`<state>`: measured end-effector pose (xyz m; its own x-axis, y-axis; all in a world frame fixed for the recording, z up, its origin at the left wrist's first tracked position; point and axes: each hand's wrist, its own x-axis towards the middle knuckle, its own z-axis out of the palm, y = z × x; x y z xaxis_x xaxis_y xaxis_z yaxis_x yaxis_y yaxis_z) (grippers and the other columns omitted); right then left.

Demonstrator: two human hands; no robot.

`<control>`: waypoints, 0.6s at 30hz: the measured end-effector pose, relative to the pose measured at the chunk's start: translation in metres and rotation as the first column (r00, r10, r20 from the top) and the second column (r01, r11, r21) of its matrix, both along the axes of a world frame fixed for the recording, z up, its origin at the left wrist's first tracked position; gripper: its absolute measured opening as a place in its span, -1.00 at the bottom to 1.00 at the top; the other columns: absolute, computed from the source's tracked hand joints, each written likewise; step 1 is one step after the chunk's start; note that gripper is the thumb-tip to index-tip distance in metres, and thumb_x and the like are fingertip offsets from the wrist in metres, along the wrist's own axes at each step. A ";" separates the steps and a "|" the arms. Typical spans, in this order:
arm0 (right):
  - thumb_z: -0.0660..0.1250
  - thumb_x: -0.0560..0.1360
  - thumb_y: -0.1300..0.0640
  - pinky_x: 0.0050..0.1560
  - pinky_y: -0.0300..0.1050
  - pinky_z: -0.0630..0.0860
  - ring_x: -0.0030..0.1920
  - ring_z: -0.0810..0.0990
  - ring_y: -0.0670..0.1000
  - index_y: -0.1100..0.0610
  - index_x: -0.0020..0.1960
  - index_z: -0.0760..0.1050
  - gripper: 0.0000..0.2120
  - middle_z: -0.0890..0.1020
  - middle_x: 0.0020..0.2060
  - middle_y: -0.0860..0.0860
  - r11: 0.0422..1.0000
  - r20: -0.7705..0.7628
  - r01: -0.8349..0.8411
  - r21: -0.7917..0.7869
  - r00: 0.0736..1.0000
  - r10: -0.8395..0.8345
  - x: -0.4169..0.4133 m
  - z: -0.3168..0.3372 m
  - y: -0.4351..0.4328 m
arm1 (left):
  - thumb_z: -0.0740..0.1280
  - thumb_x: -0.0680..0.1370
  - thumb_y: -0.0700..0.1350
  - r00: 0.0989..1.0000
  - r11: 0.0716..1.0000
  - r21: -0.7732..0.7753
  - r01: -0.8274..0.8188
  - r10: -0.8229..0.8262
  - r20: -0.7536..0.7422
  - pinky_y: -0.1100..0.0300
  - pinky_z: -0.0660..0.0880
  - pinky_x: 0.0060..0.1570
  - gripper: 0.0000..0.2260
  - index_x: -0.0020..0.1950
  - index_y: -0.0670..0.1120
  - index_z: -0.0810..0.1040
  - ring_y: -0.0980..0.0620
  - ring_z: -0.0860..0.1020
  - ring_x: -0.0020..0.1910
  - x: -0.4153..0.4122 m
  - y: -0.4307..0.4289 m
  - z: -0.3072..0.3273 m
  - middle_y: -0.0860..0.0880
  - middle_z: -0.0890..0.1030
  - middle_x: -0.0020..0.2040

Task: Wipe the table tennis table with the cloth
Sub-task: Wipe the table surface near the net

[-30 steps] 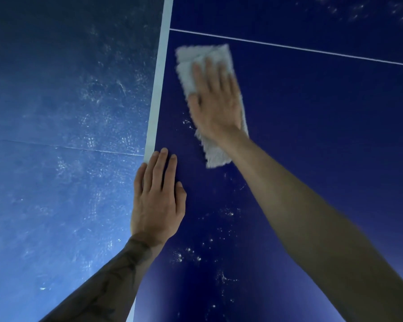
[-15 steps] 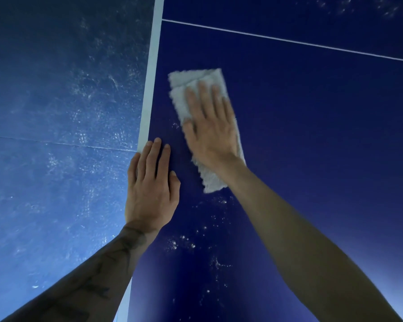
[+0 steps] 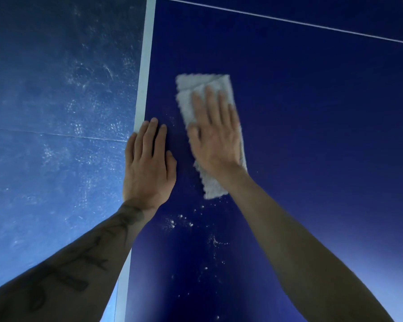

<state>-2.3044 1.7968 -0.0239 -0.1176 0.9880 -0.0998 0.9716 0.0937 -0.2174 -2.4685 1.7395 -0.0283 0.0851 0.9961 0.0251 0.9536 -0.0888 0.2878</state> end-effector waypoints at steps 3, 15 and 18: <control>-0.07 0.76 -0.07 0.71 0.16 -0.06 0.73 -0.13 0.12 0.02 0.75 -0.07 -0.41 -0.05 0.74 0.07 0.987 0.029 -0.159 -0.014 0.987 0.159 0.020 -0.002 -0.041 | 0.10 0.69 -0.12 1.000 1.000 0.000 0.007 -0.007 -0.012 -0.10 0.03 0.66 -0.51 0.62 -0.24 0.28 -0.17 0.18 0.66 -0.002 0.000 0.001 -0.19 0.26 0.65; -0.08 0.75 -0.07 0.71 0.16 -0.06 0.73 -0.10 0.14 0.03 0.75 -0.04 -0.40 -0.02 0.74 0.09 0.996 0.003 -0.085 0.004 0.996 0.085 -0.004 -0.001 -0.049 | 0.08 0.71 -0.15 1.000 1.000 -0.006 0.025 -0.025 0.009 -0.10 0.02 0.66 -0.53 0.62 -0.24 0.26 -0.16 0.15 0.67 -0.001 -0.003 0.000 -0.19 0.24 0.65; -0.07 0.75 -0.07 0.72 0.12 -0.09 0.73 -0.13 0.08 -0.02 0.75 -0.06 -0.41 -0.05 0.74 0.03 0.993 0.014 -0.113 -0.022 0.993 0.113 0.035 -0.002 -0.078 | 0.04 0.71 -0.13 1.000 1.000 -0.003 0.021 -0.021 0.019 -0.10 0.03 0.66 -0.52 0.62 -0.24 0.26 -0.16 0.16 0.66 -0.001 -0.003 0.001 -0.19 0.25 0.65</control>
